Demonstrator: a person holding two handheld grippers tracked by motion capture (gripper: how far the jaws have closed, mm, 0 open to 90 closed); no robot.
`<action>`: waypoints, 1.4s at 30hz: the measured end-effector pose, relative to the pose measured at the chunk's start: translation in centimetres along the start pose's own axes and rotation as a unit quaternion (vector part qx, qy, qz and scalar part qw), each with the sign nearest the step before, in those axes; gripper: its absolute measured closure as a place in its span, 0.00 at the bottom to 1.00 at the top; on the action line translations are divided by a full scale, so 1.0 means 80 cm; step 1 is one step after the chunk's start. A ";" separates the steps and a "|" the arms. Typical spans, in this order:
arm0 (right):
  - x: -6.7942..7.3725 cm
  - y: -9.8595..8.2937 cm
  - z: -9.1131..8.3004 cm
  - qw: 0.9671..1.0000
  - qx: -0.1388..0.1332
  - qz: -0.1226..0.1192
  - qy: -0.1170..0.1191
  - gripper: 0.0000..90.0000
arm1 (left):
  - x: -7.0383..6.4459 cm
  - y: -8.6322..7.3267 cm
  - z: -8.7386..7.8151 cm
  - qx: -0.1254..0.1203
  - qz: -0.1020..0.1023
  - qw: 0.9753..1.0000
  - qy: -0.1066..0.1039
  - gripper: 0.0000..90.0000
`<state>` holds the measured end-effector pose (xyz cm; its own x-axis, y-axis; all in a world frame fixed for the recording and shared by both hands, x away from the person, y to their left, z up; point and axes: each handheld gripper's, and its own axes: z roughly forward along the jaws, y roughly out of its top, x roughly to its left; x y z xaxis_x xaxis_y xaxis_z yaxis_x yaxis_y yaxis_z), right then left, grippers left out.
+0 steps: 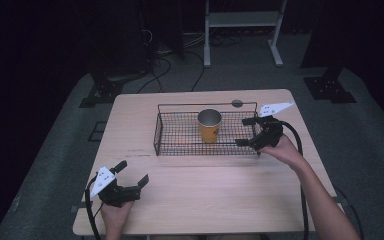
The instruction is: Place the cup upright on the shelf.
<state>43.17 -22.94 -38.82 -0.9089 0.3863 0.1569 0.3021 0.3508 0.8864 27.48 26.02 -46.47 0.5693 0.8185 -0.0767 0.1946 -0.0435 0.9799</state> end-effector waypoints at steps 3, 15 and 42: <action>0.001 -0.003 -0.002 1.000 0.000 0.002 0.003 0.00 | 0.000 0.000 0.000 0.001 0.001 1.000 0.000 0.00; 0.006 -0.019 -0.007 1.000 0.005 0.010 0.007 0.00 | 0.000 0.000 0.000 0.000 0.001 1.000 0.001 0.00; 0.020 -0.055 -0.025 1.000 -0.005 0.016 -0.001 0.00 | -0.001 0.000 0.000 0.002 0.003 1.000 0.002 0.00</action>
<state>39.83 -25.53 -41.59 -0.8980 0.3995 0.1843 0.3280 0.3290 0.8855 27.46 25.93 -46.47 0.5678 0.8201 -0.0706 0.1944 -0.0503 0.9796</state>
